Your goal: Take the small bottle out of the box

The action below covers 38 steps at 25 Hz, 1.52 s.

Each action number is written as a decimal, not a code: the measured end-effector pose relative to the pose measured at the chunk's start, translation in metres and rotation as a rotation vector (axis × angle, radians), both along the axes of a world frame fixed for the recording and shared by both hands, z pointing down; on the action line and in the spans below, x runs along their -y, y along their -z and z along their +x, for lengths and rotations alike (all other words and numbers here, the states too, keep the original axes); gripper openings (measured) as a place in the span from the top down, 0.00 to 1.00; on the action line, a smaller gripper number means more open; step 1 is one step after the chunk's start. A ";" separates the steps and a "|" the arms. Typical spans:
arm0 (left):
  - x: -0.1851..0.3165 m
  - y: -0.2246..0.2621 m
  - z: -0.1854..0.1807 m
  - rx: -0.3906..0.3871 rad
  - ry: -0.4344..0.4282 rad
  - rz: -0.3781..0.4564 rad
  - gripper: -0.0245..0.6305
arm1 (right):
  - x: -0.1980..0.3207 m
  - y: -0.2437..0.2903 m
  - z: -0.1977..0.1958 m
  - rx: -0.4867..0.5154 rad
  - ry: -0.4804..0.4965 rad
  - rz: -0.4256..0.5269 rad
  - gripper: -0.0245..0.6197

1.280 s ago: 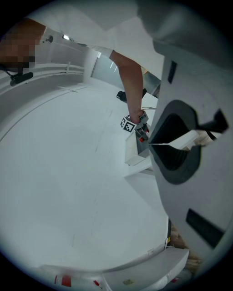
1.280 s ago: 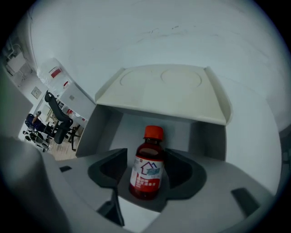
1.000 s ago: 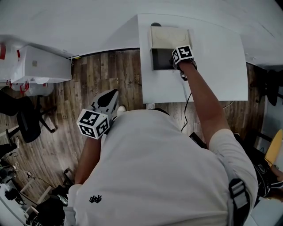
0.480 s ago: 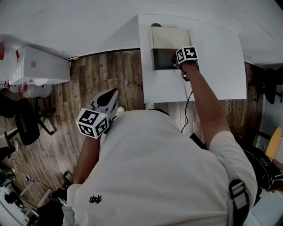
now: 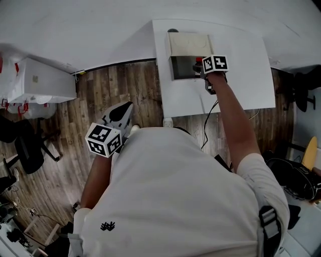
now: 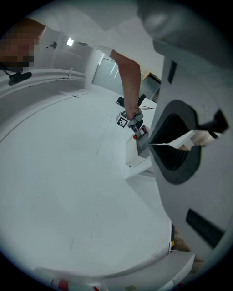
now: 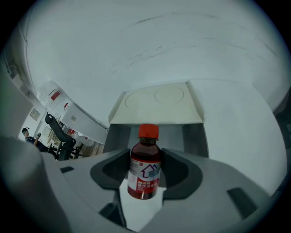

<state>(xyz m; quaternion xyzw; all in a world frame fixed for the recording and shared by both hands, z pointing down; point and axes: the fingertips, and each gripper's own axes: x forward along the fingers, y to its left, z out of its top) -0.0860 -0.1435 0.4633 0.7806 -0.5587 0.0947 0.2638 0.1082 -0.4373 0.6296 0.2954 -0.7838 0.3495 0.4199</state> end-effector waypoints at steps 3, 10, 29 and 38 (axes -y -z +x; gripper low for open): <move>-0.003 -0.001 -0.003 -0.007 -0.017 0.001 0.94 | -0.011 0.009 0.000 0.022 -0.013 0.013 0.62; -0.008 0.001 -0.004 -0.018 -0.084 0.010 0.94 | -0.041 0.035 0.007 0.087 -0.069 0.049 0.62; -0.050 -0.004 -0.021 -0.025 -0.258 0.024 0.94 | -0.173 0.073 0.009 0.179 -0.176 0.110 0.63; -0.066 -0.013 -0.022 -0.030 -0.344 0.017 0.94 | -0.245 0.083 -0.001 0.207 -0.195 0.119 0.63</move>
